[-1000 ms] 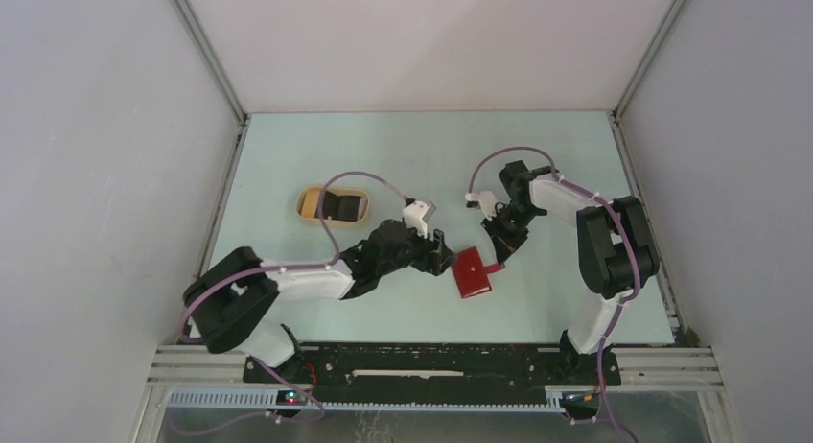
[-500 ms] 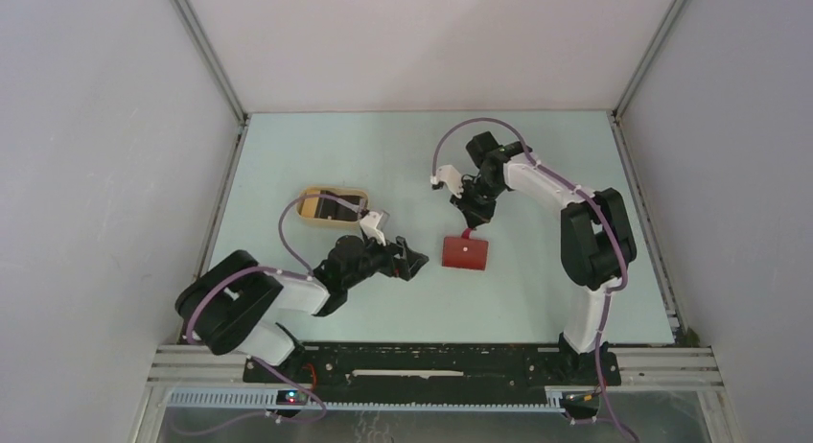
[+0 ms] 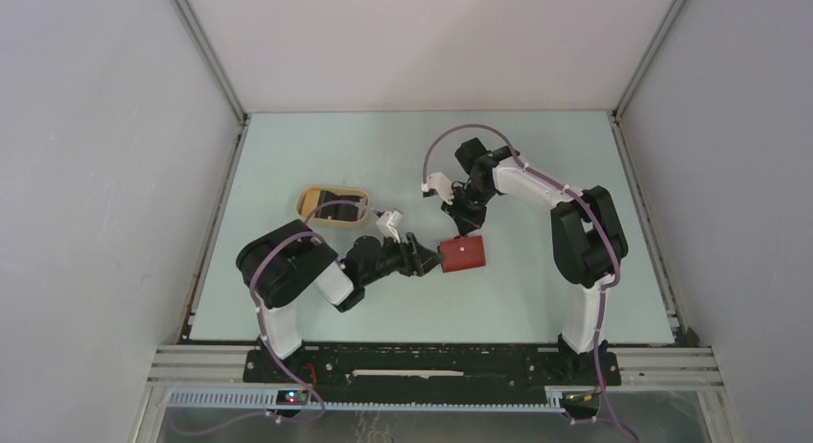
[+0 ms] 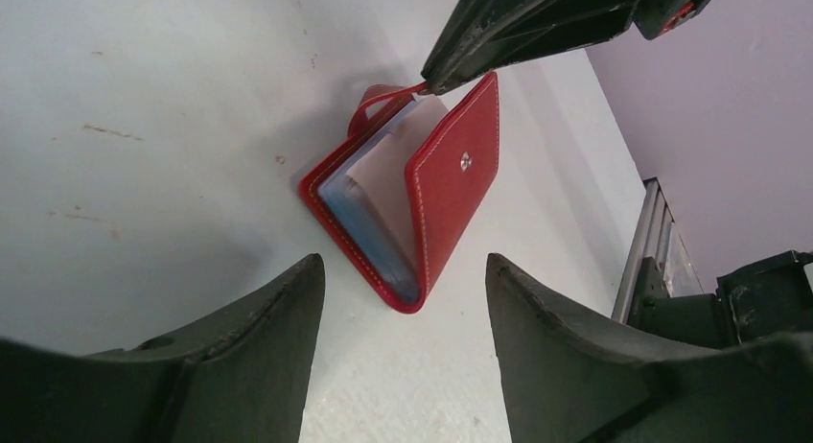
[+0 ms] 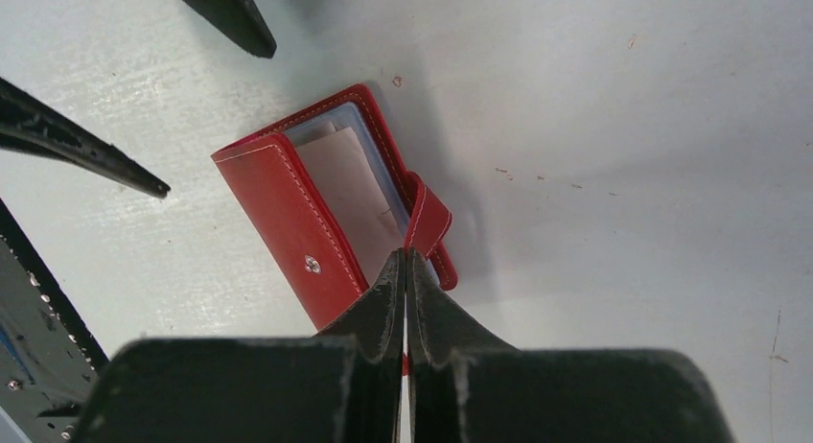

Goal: Put the credit cards into the card holder
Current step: Close the card holder at the center of the board.

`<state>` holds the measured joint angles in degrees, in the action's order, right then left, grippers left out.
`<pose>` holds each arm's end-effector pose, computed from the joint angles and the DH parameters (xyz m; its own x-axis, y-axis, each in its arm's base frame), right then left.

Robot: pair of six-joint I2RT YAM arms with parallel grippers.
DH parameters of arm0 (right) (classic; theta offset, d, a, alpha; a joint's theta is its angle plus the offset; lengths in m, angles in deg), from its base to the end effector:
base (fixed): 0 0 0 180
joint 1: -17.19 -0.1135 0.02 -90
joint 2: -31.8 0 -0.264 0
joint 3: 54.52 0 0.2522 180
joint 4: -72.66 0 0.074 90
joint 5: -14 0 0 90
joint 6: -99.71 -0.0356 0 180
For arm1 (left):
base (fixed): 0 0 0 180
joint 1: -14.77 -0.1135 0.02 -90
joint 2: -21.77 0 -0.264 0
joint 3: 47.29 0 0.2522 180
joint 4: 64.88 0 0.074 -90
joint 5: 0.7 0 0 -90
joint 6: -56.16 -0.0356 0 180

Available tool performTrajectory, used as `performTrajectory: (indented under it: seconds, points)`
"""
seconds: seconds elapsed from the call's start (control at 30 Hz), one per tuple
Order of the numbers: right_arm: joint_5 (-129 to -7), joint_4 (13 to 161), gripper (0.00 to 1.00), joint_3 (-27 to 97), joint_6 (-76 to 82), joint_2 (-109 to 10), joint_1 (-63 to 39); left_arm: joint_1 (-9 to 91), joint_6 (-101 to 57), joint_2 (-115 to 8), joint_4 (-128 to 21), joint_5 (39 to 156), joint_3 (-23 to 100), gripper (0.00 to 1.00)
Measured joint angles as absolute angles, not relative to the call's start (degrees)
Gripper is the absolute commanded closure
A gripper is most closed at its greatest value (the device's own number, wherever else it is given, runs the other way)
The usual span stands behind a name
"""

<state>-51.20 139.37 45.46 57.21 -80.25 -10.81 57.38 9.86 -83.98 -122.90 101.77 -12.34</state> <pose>0.3342 0.1946 0.2012 -0.2178 -0.8738 -0.4348 -0.9751 0.1761 0.1345 0.2014 -0.1957 0.1054 -0.6815 -0.2897 -0.6721 0.4775 0.5199 -0.7083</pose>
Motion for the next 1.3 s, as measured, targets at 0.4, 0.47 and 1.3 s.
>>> performTrajectory:
  seconds: [0.4, 0.47, 1.3]
  points:
    - [-50.1, 138.3, 0.96, 45.3, 57.1, -80.2, -10.6, 59.8, 10.7, -83.7, -109.2, 96.2, -4.6, 0.68]
    - [-50.0, 138.0, 0.96, 45.1, 57.1, -80.2, -10.7, 59.8, 11.0, -83.9, -108.2, 95.9, -3.7, 0.76]
    - [-46.6, 134.3, 0.99, 37.4, 57.2, -76.0, -10.7, 59.4, 15.9, -86.3, -107.3, 96.5, -2.2, 1.0]
